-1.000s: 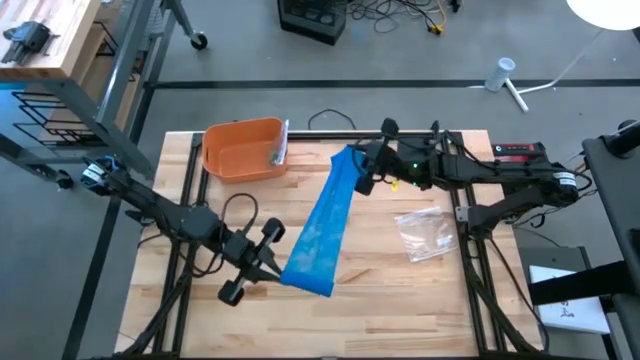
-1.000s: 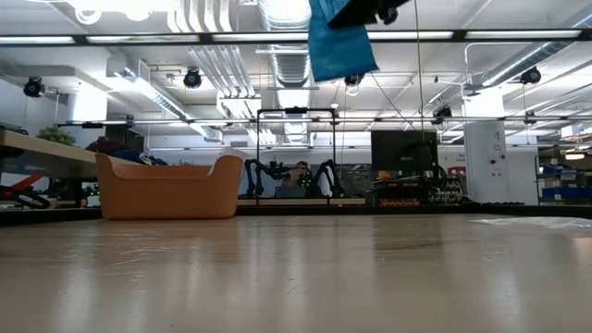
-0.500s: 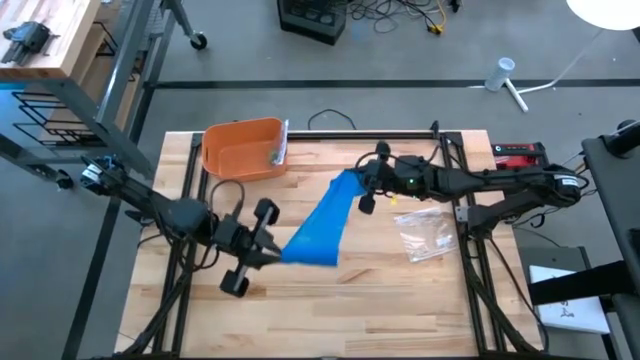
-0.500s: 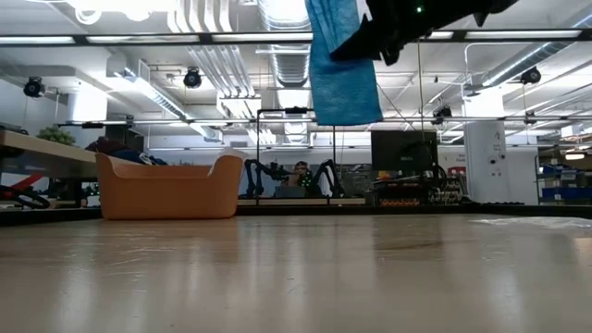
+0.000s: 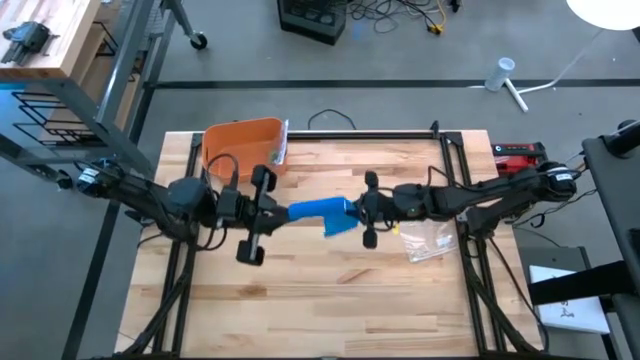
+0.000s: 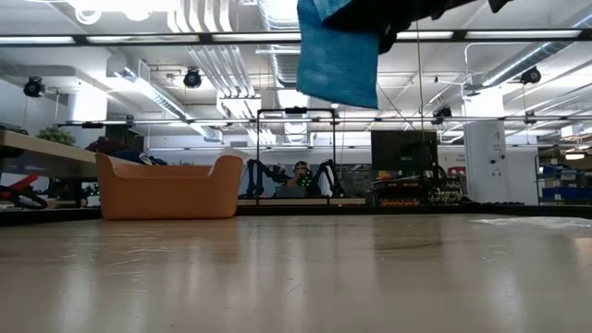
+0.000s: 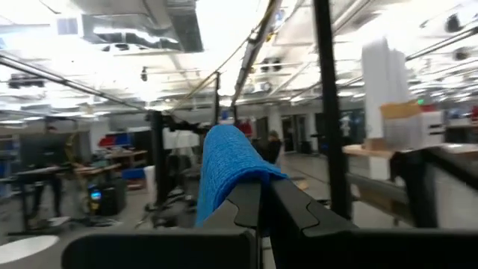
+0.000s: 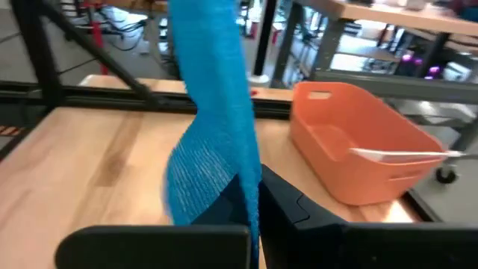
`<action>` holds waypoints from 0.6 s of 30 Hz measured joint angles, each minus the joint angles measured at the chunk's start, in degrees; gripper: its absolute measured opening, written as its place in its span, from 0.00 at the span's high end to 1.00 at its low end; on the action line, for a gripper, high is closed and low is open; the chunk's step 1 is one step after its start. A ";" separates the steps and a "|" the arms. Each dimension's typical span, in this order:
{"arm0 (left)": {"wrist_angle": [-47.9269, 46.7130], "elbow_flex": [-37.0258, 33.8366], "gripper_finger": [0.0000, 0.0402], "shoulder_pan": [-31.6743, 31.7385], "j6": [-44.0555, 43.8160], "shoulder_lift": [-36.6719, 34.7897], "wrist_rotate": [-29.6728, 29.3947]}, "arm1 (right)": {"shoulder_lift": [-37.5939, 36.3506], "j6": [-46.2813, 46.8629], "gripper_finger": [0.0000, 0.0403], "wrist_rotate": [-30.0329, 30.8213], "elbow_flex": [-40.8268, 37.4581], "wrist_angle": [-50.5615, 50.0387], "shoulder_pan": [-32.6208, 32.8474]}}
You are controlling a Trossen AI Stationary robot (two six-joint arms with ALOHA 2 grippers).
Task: Roll bandage
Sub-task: Roll the blue bandage
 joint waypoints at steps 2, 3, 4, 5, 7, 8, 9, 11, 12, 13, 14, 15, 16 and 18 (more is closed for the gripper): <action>-0.75 -0.04 1.00 1.25 0.51 -0.19 -0.27 | 0.00 0.19 1.00 0.22 0.00 0.13 1.86; -1.40 -0.09 1.00 1.75 0.78 -0.35 -0.33 | -0.03 0.20 1.00 0.19 0.00 0.30 2.78; -1.77 -0.09 1.00 2.13 0.86 -0.54 -0.33 | -0.03 0.28 1.00 0.14 0.00 0.30 3.75; -2.24 -0.09 1.00 2.35 0.89 -0.75 -0.32 | -0.03 0.61 1.00 0.00 0.00 0.21 4.72; -3.56 -0.09 1.00 2.54 0.94 -1.48 -0.31 | -0.01 0.76 1.00 0.53 0.02 0.13 6.35; -4.26 -0.09 1.00 2.57 1.03 -1.78 -0.33 | -0.03 0.76 1.00 1.57 0.16 0.20 7.18; -4.61 -0.09 1.00 2.57 1.29 -2.02 -0.46 | -0.03 0.76 1.00 2.55 0.27 0.42 7.95; -5.92 -0.09 1.00 2.57 1.61 -2.46 -1.53 | -0.03 0.75 1.00 3.99 0.45 0.33 9.25; -6.62 -0.11 1.00 2.57 1.88 -2.72 -2.29 | -0.03 0.75 1.00 4.33 0.52 0.49 9.77; -7.25 -0.12 1.00 2.57 2.36 -2.95 -3.04 | -0.02 0.75 1.00 4.35 0.54 0.96 10.25; -7.53 -0.13 1.00 2.57 3.19 -3.10 -3.97 | -0.03 0.74 1.00 4.35 0.54 1.93 10.78; -8.14 -0.13 1.00 2.57 4.27 -3.23 -4.87 | -0.03 0.74 1.00 4.35 0.54 3.15 11.26; -8.68 -0.12 1.00 2.57 5.33 -3.26 -5.67 | -0.01 0.74 1.00 4.37 0.54 4.41 11.70; -9.60 -0.13 1.00 2.57 6.73 -3.04 -7.93 | -0.01 0.71 1.00 4.26 0.56 7.01 12.52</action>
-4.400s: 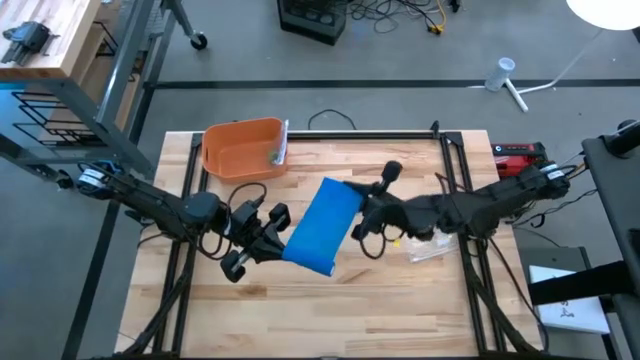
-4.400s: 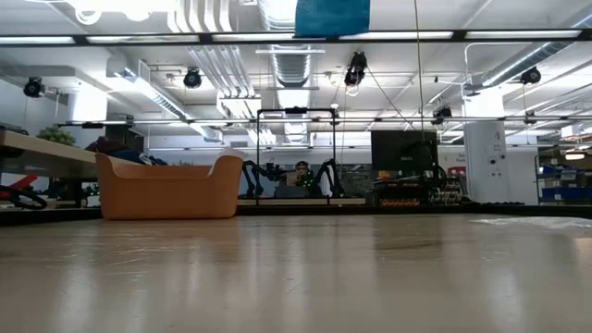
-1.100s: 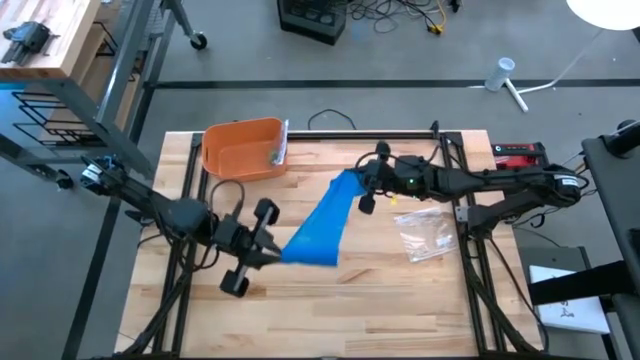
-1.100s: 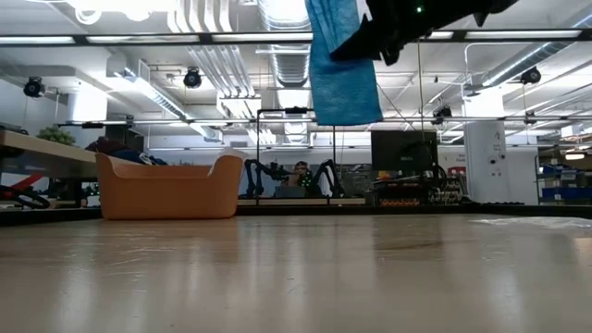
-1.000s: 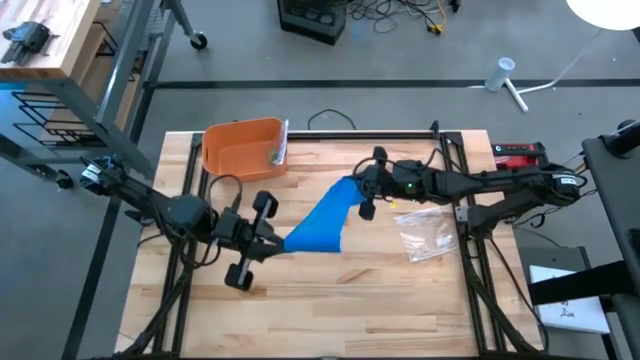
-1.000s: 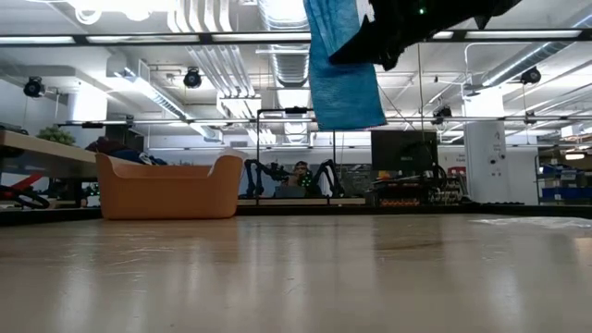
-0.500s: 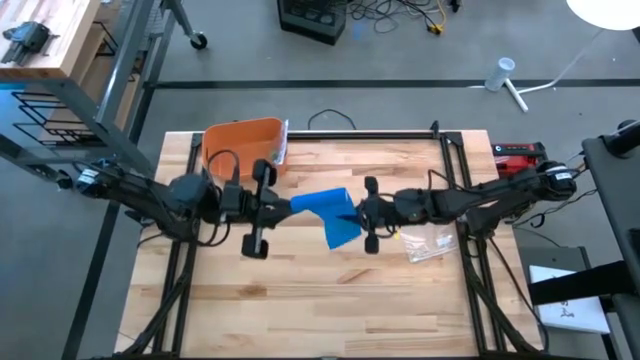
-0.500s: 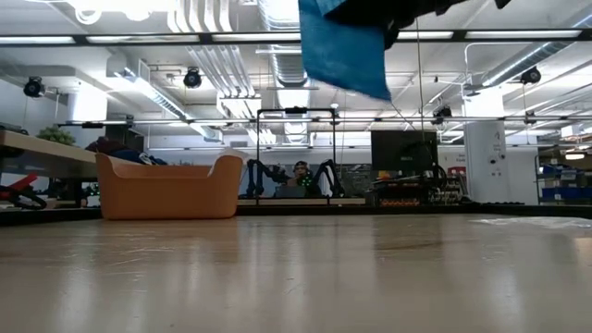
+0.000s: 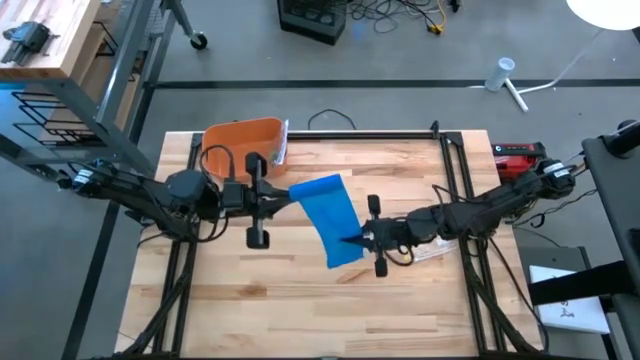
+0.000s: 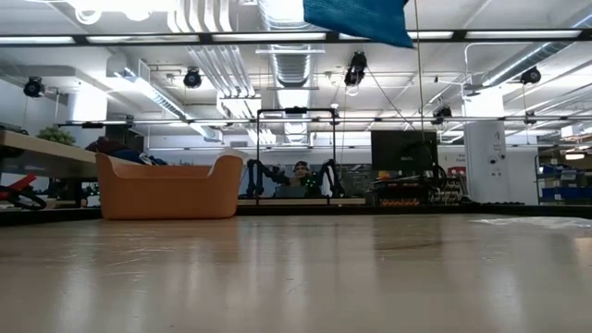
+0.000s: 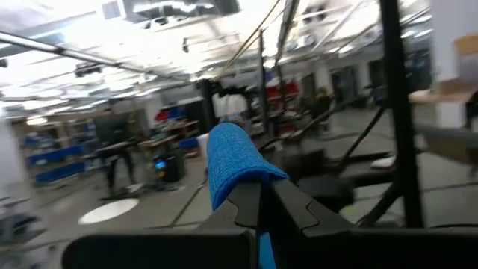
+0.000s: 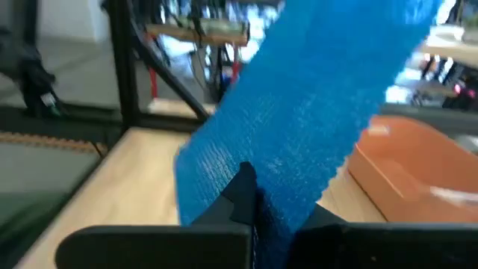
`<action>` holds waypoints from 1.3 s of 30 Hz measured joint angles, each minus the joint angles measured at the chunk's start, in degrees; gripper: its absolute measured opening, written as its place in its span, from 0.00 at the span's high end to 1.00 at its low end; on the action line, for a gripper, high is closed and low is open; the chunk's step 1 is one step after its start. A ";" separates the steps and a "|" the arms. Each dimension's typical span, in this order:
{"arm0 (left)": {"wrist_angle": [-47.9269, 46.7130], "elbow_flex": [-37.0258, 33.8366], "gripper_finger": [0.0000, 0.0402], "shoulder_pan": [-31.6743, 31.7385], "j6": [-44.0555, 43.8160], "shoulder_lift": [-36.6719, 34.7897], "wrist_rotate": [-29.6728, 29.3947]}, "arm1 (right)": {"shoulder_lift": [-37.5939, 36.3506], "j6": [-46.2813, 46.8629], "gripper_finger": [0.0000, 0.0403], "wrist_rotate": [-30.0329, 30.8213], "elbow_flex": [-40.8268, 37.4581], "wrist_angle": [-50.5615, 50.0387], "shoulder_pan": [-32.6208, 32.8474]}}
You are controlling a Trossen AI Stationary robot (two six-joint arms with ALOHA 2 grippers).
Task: Roll bandage
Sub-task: Roll the blue bandage
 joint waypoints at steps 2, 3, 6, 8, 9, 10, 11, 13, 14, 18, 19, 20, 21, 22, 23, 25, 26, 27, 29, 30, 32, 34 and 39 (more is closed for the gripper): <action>-0.32 0.00 1.00 0.00 0.76 0.44 -2.41 | 0.00 -0.02 1.00 -0.41 0.00 2.21 0.68; -0.57 0.00 1.00 0.03 1.17 0.58 -3.47 | -0.02 -0.05 1.00 -0.41 0.00 3.08 0.94; -2.00 0.00 1.00 0.07 3.37 0.96 -6.00 | -0.02 -0.09 1.00 -0.44 0.00 5.30 1.87; -2.73 -0.02 1.00 0.07 3.93 1.12 -7.88 | -0.02 -0.09 1.00 -1.23 0.02 6.36 2.43; -3.08 -0.04 1.00 0.05 4.05 1.13 -8.50 | -0.02 -0.07 1.00 -2.22 0.03 6.92 2.72; -3.26 -0.04 1.00 0.08 4.35 1.13 -8.86 | -0.02 0.06 1.00 -3.16 0.04 7.36 2.98; -3.44 -0.04 1.00 0.13 4.97 1.13 -9.08 | -0.02 0.42 1.00 -3.86 0.04 8.10 3.30; -4.20 -0.04 1.00 0.13 5.58 1.09 -9.43 | -0.02 0.94 1.00 -5.13 0.04 9.99 4.10; -4.55 -0.06 1.00 0.13 5.60 1.09 -9.43 | -0.05 0.95 1.00 -5.81 0.04 10.97 4.56; -5.64 -0.07 1.00 0.13 5.60 0.91 -9.43 | -0.11 0.23 1.00 -6.60 0.46 14.08 6.41; -6.07 -0.07 1.00 0.13 5.58 0.89 -9.43 | -0.11 -0.10 1.00 -6.58 1.03 14.03 6.78; -6.27 -0.07 1.00 0.15 5.58 1.08 -9.44 | -0.11 -0.43 1.00 -6.58 1.65 13.95 7.11; -6.27 -0.07 1.00 0.20 5.58 1.36 -9.52 | -0.09 -0.76 1.00 -6.57 2.45 13.61 7.41; -6.50 -0.07 1.00 0.24 5.58 1.56 -9.69 | 0.00 -0.76 1.00 -6.61 3.30 13.66 7.65; -6.66 -0.07 1.00 0.30 5.58 1.89 -9.73 | 0.07 -0.73 1.00 -6.61 4.05 13.64 7.83; -7.05 -0.07 1.00 0.33 5.58 2.55 -9.82 | 0.23 -0.73 1.00 -6.60 5.67 13.57 8.13; -7.56 -0.07 1.00 0.31 5.56 2.86 -9.82 | 0.24 -0.74 1.00 -6.60 6.50 13.32 8.19; -8.07 -0.07 1.00 0.32 5.42 3.12 -9.82 | 0.24 -0.75 1.00 -6.58 7.39 12.94 8.28; -9.89 -0.07 1.00 0.31 4.76 3.66 -9.84 | 0.26 -0.84 1.00 -6.56 9.57 11.41 8.32; -10.34 -0.07 1.00 0.31 4.47 4.03 -9.84 | 0.26 -1.24 1.00 -6.51 10.87 10.01 8.30; -12.20 -0.09 1.00 0.31 3.85 4.43 -9.83 | 0.26 -2.31 1.00 -6.36 13.65 6.31 8.30; -13.02 -0.09 1.00 0.30 3.05 4.75 -9.80 | 0.28 -3.10 1.00 -6.16 16.44 2.04 8.30; -16.04 -0.09 1.00 0.11 0.27 4.76 -9.73 | 0.39 -3.78 1.00 -5.79 21.70 -2.39 8.29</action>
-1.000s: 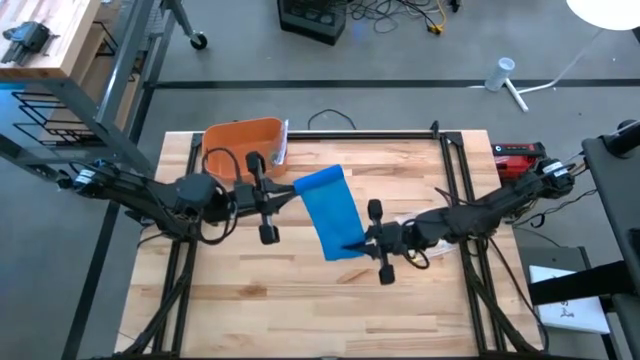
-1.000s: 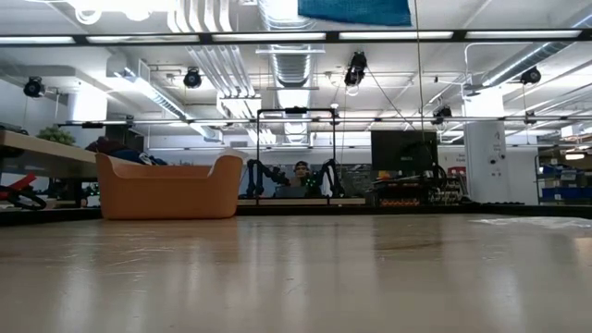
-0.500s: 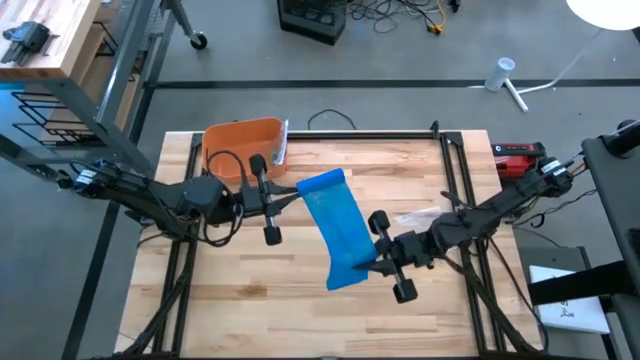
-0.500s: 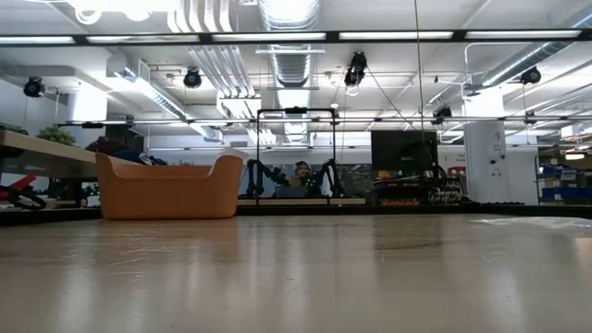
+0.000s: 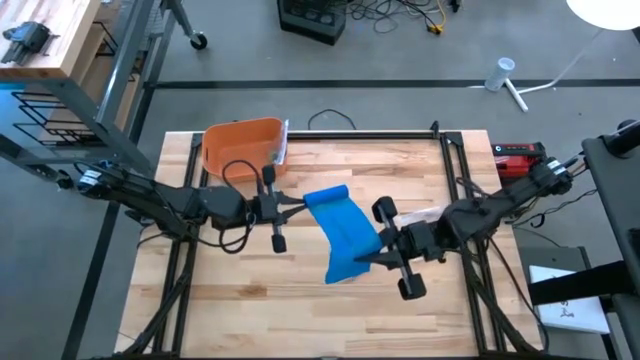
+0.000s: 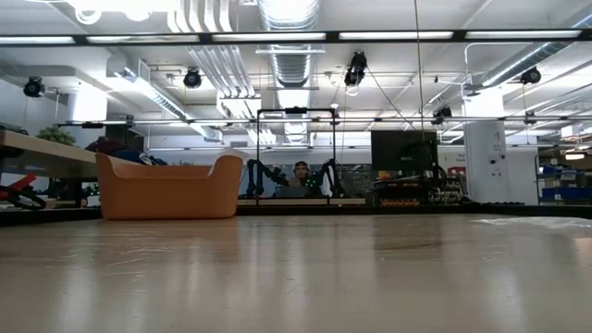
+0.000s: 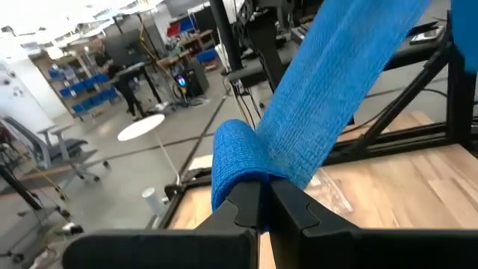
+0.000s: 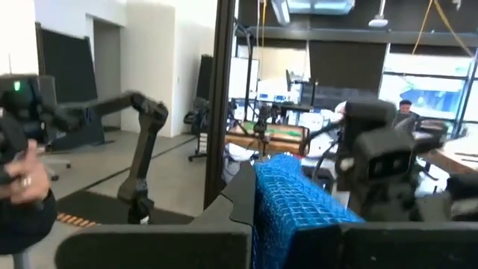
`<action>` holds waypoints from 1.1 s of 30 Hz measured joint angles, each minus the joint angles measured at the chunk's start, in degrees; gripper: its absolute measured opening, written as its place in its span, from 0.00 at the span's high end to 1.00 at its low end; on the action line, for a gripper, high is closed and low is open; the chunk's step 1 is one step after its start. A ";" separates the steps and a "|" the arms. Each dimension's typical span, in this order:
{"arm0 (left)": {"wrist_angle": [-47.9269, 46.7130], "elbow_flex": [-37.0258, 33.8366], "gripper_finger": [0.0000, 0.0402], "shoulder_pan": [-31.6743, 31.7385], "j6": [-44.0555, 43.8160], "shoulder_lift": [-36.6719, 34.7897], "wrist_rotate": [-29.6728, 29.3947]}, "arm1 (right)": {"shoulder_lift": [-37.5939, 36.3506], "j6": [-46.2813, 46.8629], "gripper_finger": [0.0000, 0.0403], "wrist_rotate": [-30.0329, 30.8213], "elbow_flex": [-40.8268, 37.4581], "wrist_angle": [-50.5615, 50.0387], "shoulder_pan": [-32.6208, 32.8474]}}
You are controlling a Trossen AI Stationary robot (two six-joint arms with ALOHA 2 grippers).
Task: Roll bandage
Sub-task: Roll the blue bandage
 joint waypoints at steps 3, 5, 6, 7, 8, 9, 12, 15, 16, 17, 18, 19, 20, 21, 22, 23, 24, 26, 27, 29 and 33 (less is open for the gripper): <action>-0.32 -0.69 1.00 -0.05 -1.28 0.00 0.41 | 0.03 -0.70 1.00 0.01 1.47 -0.34 0.01; -0.25 -1.43 1.00 -0.15 -1.54 0.02 2.47 | 0.05 -1.37 1.00 1.14 2.16 -0.61 -0.01; -0.23 -1.84 1.00 -0.15 -1.82 0.00 3.64 | 0.05 -1.82 1.00 2.51 2.44 -0.62 -0.01; -0.18 -2.22 1.00 -0.15 -2.47 0.02 4.63 | 0.05 -2.27 1.00 3.79 2.63 -0.59 -0.01; -0.18 -2.60 1.00 -0.15 -3.32 0.02 5.19 | 0.05 -2.68 1.00 4.77 2.69 -0.43 -0.03; -0.15 -2.98 1.00 -0.15 -4.09 0.13 5.41 | 0.05 -2.97 1.00 5.54 2.69 -0.30 -0.24; 0.02 -3.29 1.00 -0.14 -5.28 1.70 5.98 | 0.05 -2.13 1.00 5.89 2.69 -0.24 -1.20; 0.55 -3.30 1.00 -0.17 -5.27 4.08 6.68 | 0.05 -0.70 1.00 5.99 2.69 -0.12 -2.39; 0.73 -3.30 1.00 -0.17 -5.25 4.88 7.33 | 0.05 -0.37 1.00 6.01 2.69 -0.12 -2.90; 0.64 -3.30 1.00 -0.17 -5.20 5.66 7.97 | 0.05 0.08 1.00 6.14 2.69 -0.18 -3.41; 0.76 -3.30 1.00 -0.25 -5.16 6.51 8.52 | 0.05 0.54 1.00 6.55 2.67 -0.27 -3.85; 1.02 -3.30 1.00 -0.26 -5.17 7.24 9.46 | 0.05 0.66 1.00 7.29 2.67 -0.31 -4.18; 1.31 -3.30 1.00 -0.28 -5.15 7.92 9.92 | 0.05 0.62 1.00 7.95 2.67 -0.52 -4.54; 1.82 -3.30 1.00 -0.33 -5.14 8.52 10.58 | 0.05 0.61 1.00 8.69 2.67 -0.68 -4.85; 2.19 -3.30 1.00 -0.35 -5.14 9.02 10.84 | 0.05 0.61 1.00 9.04 2.67 -0.72 -5.21; 2.24 -3.30 1.00 -0.41 -5.16 9.52 11.31 | 0.04 0.61 1.00 9.13 2.67 -0.84 -5.56; 2.26 -3.30 1.00 -0.49 -5.20 9.84 11.79 | -0.04 0.59 1.00 9.27 2.66 -1.13 -5.90; 2.22 -3.30 1.00 -0.96 -5.26 10.32 12.13 | -0.19 0.59 1.00 9.34 2.65 -1.60 -6.46; 2.22 -3.30 1.00 -1.28 -5.32 10.38 12.22 | -0.31 0.54 1.00 9.69 2.65 -1.94 -6.76; 2.23 -3.30 1.00 -2.02 -5.66 10.29 12.22 | -0.75 -0.34 1.00 11.64 2.63 -2.90 -7.14; 2.69 -3.30 1.00 -3.88 -5.69 10.21 13.98 | -1.82 -2.24 1.00 16.67 2.63 -4.61 -7.54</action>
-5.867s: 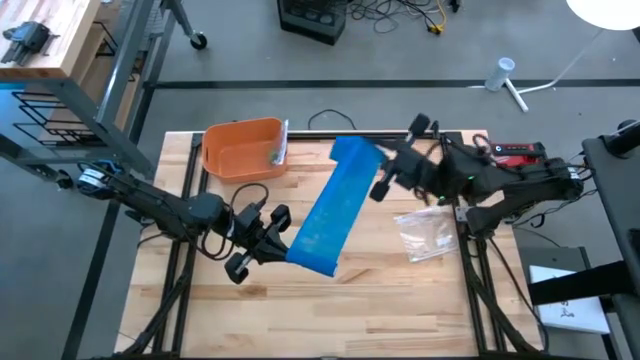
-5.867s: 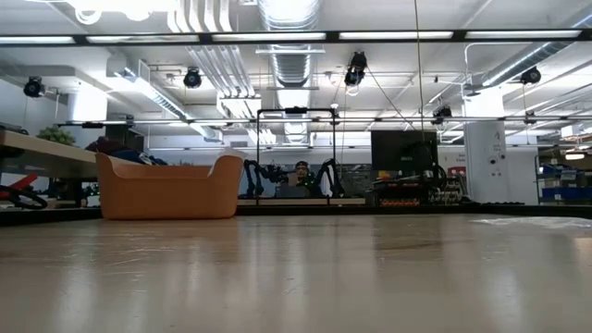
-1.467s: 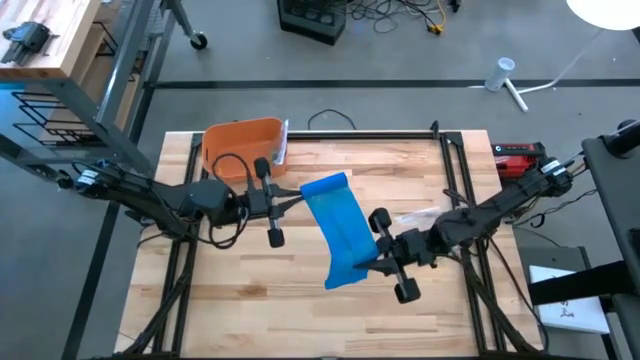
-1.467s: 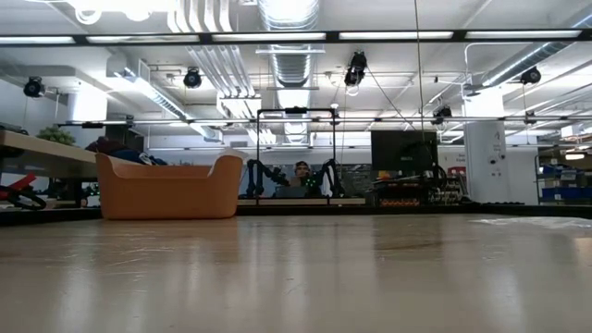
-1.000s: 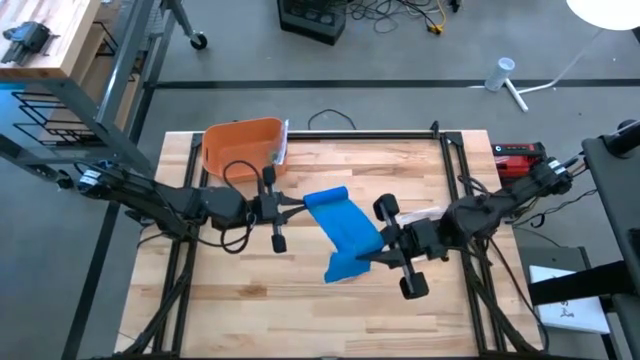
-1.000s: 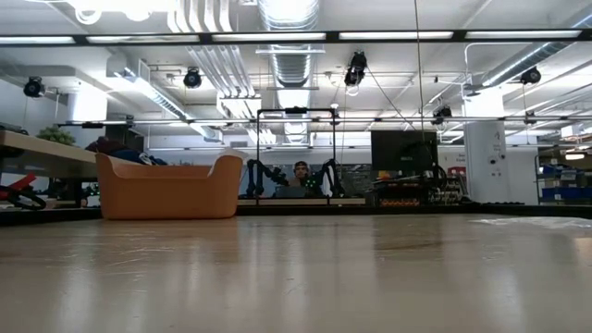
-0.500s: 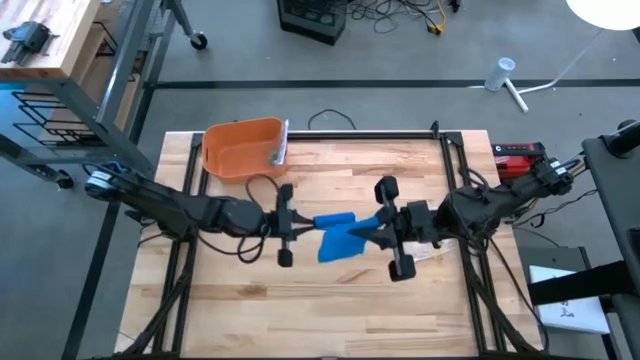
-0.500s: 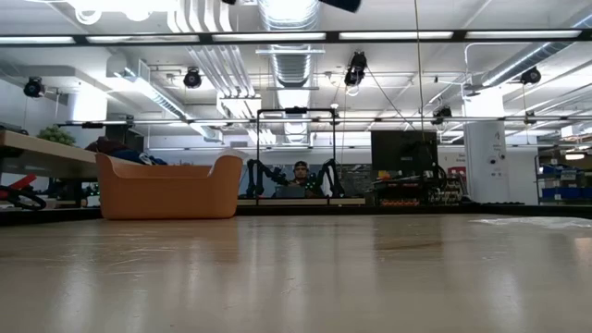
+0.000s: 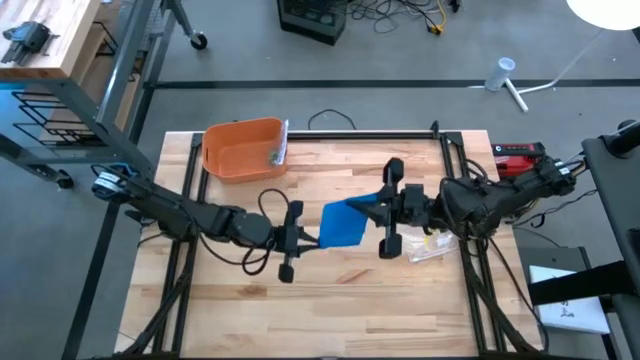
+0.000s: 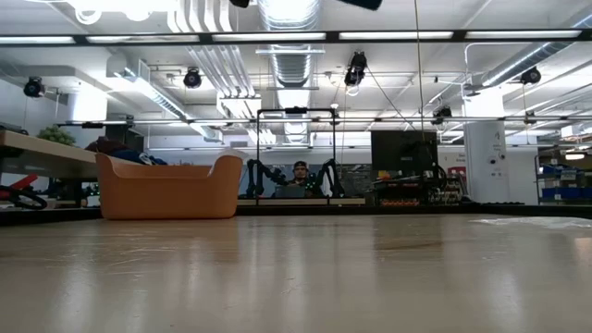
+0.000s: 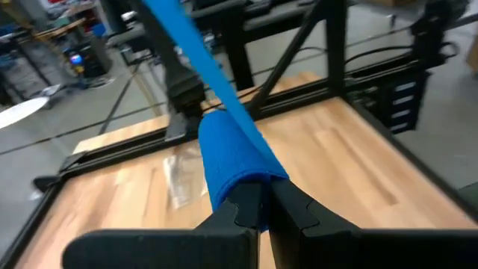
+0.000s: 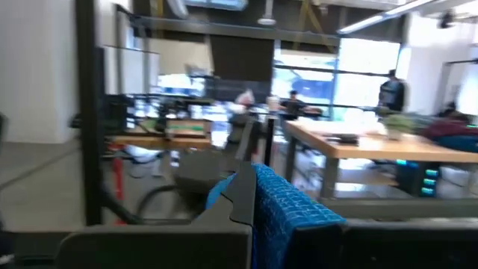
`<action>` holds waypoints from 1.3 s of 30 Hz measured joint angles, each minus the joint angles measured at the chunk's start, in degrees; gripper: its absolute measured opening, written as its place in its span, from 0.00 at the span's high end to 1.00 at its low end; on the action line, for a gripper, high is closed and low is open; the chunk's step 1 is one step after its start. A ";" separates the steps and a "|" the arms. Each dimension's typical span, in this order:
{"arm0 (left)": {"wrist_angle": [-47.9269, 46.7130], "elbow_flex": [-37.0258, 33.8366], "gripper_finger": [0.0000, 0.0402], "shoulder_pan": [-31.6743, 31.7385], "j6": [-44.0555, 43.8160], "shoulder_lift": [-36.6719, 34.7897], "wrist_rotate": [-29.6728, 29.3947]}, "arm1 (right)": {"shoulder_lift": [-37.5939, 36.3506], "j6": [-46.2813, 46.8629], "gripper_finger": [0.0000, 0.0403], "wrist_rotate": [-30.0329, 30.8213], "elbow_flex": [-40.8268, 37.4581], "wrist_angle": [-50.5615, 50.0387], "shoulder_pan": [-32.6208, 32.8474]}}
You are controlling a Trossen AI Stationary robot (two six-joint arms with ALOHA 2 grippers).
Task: Roll bandage
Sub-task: Roll the blue bandage
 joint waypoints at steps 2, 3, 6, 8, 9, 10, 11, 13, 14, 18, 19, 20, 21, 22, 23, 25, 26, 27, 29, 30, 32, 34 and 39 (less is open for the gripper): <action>0.44 0.00 1.00 -0.75 0.01 -0.07 1.38 | -0.35 -0.16 1.00 1.12 0.00 -0.40 -0.27; 0.81 0.00 1.00 -1.01 -0.01 -0.03 1.90 | -0.48 -0.12 1.00 1.16 0.00 -0.38 -0.48; 1.28 0.02 1.00 -1.46 0.01 0.17 2.50 | -0.71 -0.12 1.00 1.21 0.00 -0.46 -1.34; 1.41 0.02 1.00 -1.62 0.01 0.22 2.50 | -0.72 -0.11 1.00 2.20 0.00 -0.63 -1.89; 1.47 0.02 1.00 -1.66 0.01 0.23 2.50 | -0.72 -0.12 1.00 2.97 0.00 -0.74 -2.22; 1.48 0.02 1.00 -1.72 0.01 0.23 2.50 | -0.72 -0.10 1.00 3.89 0.00 -0.77 -2.54; 1.50 0.02 1.00 -1.85 0.01 0.26 2.50 | -0.72 -0.10 1.00 4.48 0.00 -0.82 -2.93; 1.63 0.02 1.00 -2.06 0.03 0.26 2.50 | -0.72 -0.06 1.00 5.23 0.00 -0.88 -3.78; 1.79 0.02 1.00 -2.13 0.01 0.26 2.50 | -0.72 -0.04 1.00 5.25 0.00 -1.08 -4.30; 2.55 0.02 1.00 -2.16 0.01 0.28 3.31 | -0.72 3.59 1.00 5.28 0.00 -4.07 -6.74; 2.90 0.02 1.00 -2.22 0.01 0.30 3.46 | -0.67 5.56 1.00 5.32 0.00 -5.20 -7.43; 3.05 0.02 1.00 -2.26 0.01 0.30 3.61 | -0.35 7.77 1.00 5.43 0.00 -6.14 -8.09; 3.07 0.02 1.00 -2.32 0.01 0.30 3.86 | -0.16 9.86 1.00 5.46 0.00 -7.18 -8.64; 3.03 0.02 1.00 -2.41 0.01 0.32 4.03 | -0.05 11.55 1.00 5.51 -0.13 -8.47 -9.02; 3.01 -0.01 1.00 -2.44 0.03 0.38 4.21 | 0.03 13.58 1.00 5.54 -0.31 -9.46 -9.39; 3.07 -0.02 1.00 -2.53 0.03 0.41 4.53 | 0.89 16.84 1.00 5.62 -0.58 -9.78 -10.39; 3.16 -0.02 1.00 -2.53 0.03 0.41 4.64 | 1.06 18.49 1.00 5.62 -0.83 -10.72 -10.87; 3.13 -0.03 1.00 -2.53 0.03 0.41 4.69 | 1.12 20.13 1.00 5.68 -1.07 -12.27 -11.29; 3.14 -0.04 1.00 -2.59 0.01 0.41 4.71 | 1.56 22.98 1.00 5.75 -1.47 -13.52 -12.11; 3.29 -0.04 1.00 -2.59 0.02 0.41 4.71 | 2.05 23.91 1.00 5.79 -1.59 -13.41 -12.48; 3.85 -0.06 1.00 -2.65 0.03 0.41 5.64 | 2.37 25.52 1.00 5.70 -2.12 -14.97 -12.87; 4.55 -0.09 1.00 -2.78 0.03 0.41 6.20 | 3.92 26.52 1.00 5.77 -2.30 -14.62 -13.05; 5.15 -0.09 1.00 -2.79 0.03 0.41 7.73 | 7.19 28.36 1.00 3.15 -2.23 -12.63 -13.06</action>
